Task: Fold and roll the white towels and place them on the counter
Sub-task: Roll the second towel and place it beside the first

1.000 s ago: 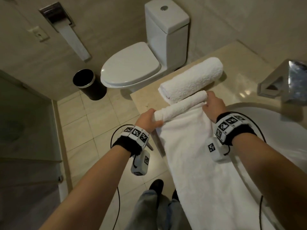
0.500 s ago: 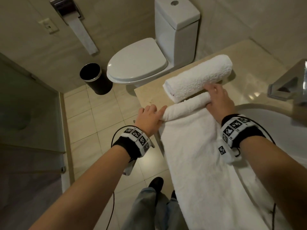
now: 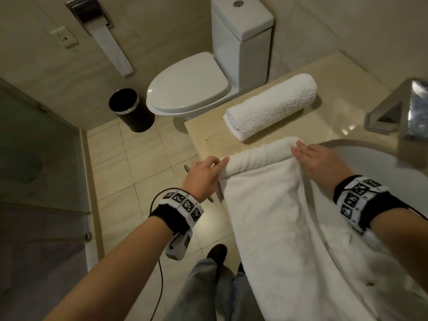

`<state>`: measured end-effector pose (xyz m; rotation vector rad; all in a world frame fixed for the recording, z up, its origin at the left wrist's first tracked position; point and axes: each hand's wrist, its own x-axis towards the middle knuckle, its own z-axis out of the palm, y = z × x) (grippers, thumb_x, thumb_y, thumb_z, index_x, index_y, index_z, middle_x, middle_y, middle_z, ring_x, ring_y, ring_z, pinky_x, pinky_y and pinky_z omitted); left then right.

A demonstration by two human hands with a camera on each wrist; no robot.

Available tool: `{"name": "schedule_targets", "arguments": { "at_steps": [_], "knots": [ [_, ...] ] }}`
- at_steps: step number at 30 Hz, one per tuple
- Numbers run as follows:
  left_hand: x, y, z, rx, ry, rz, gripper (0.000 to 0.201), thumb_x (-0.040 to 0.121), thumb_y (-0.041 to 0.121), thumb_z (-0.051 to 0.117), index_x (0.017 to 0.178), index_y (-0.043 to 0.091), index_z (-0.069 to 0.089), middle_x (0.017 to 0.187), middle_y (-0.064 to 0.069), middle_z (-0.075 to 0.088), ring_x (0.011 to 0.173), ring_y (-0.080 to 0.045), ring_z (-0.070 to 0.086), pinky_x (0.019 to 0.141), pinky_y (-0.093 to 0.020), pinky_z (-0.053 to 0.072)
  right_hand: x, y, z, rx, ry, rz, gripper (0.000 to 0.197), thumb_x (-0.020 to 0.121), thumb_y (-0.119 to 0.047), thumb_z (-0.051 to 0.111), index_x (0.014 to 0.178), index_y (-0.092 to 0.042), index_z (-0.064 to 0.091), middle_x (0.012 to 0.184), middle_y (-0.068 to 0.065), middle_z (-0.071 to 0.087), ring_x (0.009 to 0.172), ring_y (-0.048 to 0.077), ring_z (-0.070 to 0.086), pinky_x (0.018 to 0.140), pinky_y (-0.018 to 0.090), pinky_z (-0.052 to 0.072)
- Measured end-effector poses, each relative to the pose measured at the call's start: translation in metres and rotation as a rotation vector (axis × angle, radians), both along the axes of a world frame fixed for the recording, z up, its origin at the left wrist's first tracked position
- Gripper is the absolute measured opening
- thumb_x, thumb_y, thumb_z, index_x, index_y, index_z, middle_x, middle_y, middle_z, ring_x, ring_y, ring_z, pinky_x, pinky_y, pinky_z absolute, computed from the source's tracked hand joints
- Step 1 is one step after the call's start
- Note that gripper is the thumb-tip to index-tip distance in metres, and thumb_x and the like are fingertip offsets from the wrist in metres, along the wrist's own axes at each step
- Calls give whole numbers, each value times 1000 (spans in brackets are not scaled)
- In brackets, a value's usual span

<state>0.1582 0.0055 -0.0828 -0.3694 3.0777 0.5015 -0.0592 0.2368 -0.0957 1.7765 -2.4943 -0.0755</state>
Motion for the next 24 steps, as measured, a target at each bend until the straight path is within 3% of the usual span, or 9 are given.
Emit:
{"name": "schedule_targets", "arguments": {
  "at_steps": [2, 3, 5, 8, 10, 13, 18, 21, 24],
  "knots": [
    [-3, -1, 3, 164, 5, 124, 45, 89, 7, 49, 134, 10, 50, 112, -13, 61, 87, -34, 61, 80, -36, 48, 0, -4, 11, -72, -142, -62, 40, 54, 17, 72, 91, 5, 73, 83, 26, 69, 61, 33, 65, 56, 36, 57],
    [-5, -2, 6, 239, -39, 190, 47, 90, 7, 53, 137, 11, 46, 117, -10, 59, 94, -31, 59, 86, -32, 45, 0, -10, 21, -98, -222, -119, 31, 61, 13, 75, 90, 2, 73, 79, 25, 65, 62, 34, 63, 58, 35, 57],
    [-10, -8, 10, 309, -100, 277, 48, 89, 8, 59, 135, 13, 48, 115, -7, 59, 93, -24, 56, 90, -25, 41, -5, -28, 39, -52, -345, -275, 17, 84, -3, 62, 98, -3, 71, 88, 23, 59, 79, 36, 61, 71, 37, 52],
    [-19, -13, 17, 326, -167, 283, 43, 80, 14, 71, 122, 12, 60, 103, -3, 53, 90, -13, 48, 94, -26, 42, -19, -52, 50, 127, -372, -292, 23, 90, -11, 54, 112, -9, 61, 108, 18, 60, 101, 32, 56, 83, 36, 44],
    [-24, -17, 20, 317, -239, 282, 40, 75, 18, 75, 112, 12, 62, 106, -2, 48, 93, -15, 47, 88, -24, 40, -27, -66, 52, 185, -403, -258, 35, 88, -12, 59, 122, -13, 57, 116, 14, 59, 109, 30, 54, 87, 35, 42],
    [-29, -16, 25, 346, -270, 256, 31, 72, 15, 76, 93, 15, 53, 115, -8, 59, 97, -23, 55, 82, -26, 42, -35, -73, 51, 307, -394, -221, 36, 85, -15, 63, 121, -14, 60, 117, 11, 56, 110, 28, 52, 88, 34, 41],
    [-28, -12, 26, 355, -258, 210, 33, 75, 10, 72, 83, 14, 40, 99, -11, 64, 89, -24, 57, 69, -26, 42, -32, -76, 48, 310, -452, -239, 16, 78, -10, 63, 91, -14, 55, 100, 12, 64, 85, 26, 53, 75, 33, 43],
    [-26, -15, 25, 333, -228, 197, 35, 76, 7, 69, 74, 18, 36, 74, 7, 50, 80, -21, 51, 54, -14, 32, -27, -85, 43, 304, -409, -234, 19, 80, -11, 64, 95, -12, 52, 99, 12, 60, 83, 23, 48, 71, 30, 39],
    [-25, -19, 24, 243, -237, 217, 27, 80, 7, 62, 77, 15, 36, 82, -1, 48, 78, -19, 42, 58, -22, 30, -22, -95, 41, 203, -357, -168, 22, 81, -8, 63, 100, -7, 54, 104, 15, 58, 95, 29, 54, 74, 33, 39]
  ]
}}
